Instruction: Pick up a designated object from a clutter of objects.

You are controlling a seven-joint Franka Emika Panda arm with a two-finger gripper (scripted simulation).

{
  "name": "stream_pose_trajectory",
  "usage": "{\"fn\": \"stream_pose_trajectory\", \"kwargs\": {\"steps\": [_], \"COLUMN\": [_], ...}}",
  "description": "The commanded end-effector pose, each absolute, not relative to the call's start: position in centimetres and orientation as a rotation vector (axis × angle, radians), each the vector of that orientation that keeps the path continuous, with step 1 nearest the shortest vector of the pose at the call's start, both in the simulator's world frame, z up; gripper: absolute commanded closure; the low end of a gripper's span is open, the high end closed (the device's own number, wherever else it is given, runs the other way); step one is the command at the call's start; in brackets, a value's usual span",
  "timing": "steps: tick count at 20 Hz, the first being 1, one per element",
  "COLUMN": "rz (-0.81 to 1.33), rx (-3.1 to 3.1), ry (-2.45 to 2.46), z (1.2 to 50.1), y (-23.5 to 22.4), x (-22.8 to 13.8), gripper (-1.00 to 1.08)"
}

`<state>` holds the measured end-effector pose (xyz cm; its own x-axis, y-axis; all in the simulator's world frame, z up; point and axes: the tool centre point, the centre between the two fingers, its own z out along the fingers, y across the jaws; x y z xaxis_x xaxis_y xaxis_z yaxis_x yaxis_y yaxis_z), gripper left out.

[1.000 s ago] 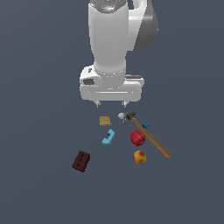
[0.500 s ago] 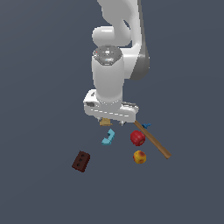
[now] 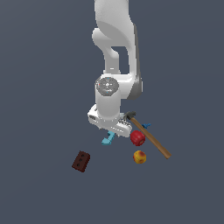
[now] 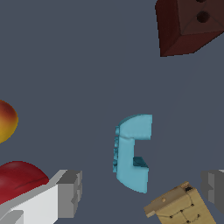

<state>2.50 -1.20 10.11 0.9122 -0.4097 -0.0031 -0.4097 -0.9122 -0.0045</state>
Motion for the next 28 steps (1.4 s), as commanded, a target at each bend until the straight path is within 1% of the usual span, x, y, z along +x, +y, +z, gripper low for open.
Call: {"fn": "stream_pose_trajectory", "kwargs": {"steps": [1, 6, 14, 23, 28], "rz": [0.000, 0.000, 0.002, 0.000, 0.000], "rx": [-3.058, -3.047, -3.047, -3.046, -3.046], "ry": [0.708, 0.762, 0.765, 0.770, 0.771], "z": [8.6, 7.0, 6.3, 2.4, 1.7], "y": [-1.3, -1.4, -1.4, -1.4, -1.5], "x": [2.4, 2.1, 2.0, 1.9, 2.0], "gripper": [-0.92, -0.92, -0.92, -0.92, -0.92]}}
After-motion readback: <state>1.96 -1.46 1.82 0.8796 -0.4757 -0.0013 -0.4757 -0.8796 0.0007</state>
